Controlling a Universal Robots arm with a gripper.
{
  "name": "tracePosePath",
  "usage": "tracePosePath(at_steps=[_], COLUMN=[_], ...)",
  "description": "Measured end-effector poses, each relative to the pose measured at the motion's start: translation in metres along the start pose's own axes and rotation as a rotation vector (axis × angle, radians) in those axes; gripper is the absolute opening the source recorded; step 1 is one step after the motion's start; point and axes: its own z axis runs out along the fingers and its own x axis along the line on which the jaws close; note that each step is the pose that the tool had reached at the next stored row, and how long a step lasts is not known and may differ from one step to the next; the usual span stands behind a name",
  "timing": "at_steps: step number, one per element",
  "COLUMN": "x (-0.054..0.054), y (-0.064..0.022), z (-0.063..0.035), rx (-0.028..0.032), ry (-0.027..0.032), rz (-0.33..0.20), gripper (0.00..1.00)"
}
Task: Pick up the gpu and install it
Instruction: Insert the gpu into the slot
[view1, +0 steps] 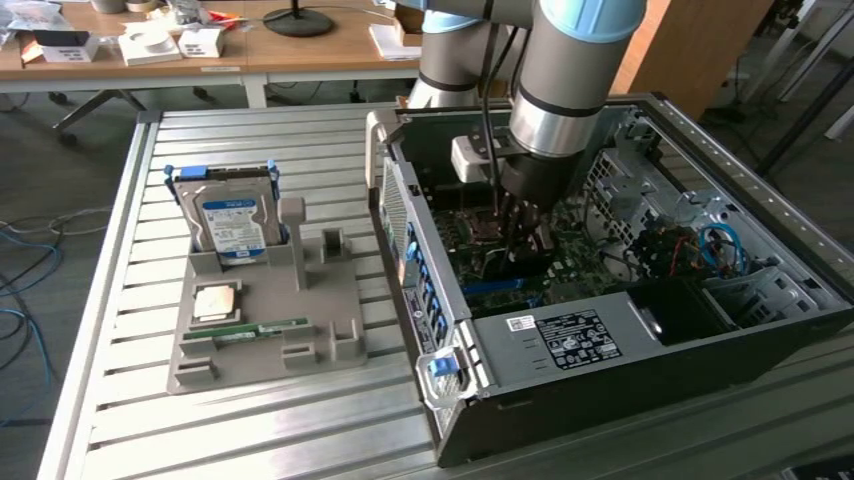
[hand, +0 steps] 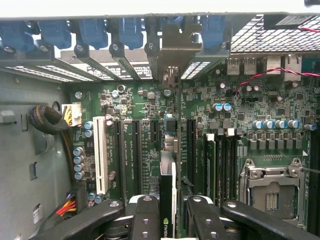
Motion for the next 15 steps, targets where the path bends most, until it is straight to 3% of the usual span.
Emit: tracePosePath(at_steps=[15], x=[-0.0001], y=[0.0001], z=[0.0022], rx=[0.0001], ry=[-0.0001], rz=[0.0], gripper=[0.26])
